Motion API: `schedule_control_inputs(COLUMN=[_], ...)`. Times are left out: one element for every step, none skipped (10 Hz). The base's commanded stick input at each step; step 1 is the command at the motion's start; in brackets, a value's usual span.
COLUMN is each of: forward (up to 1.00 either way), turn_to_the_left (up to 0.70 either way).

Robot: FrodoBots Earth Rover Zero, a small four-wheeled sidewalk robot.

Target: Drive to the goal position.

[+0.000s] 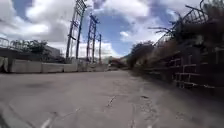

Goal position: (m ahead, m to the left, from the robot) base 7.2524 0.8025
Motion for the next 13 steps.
schedule_control_inputs(forward=[1.0, 1.0, 1.0, 1.0, 1.0, 1.0, 1.0, 1.0, 1.0, 1.0, 1.0, 1.0, 1.0], turn_to_the_left=[0.0, 0.0, 0.0, 0.0, 0.0, 0.0, 0.0, 0.0, 0.0, 0.0, 0.0, 0.0, 0.0])
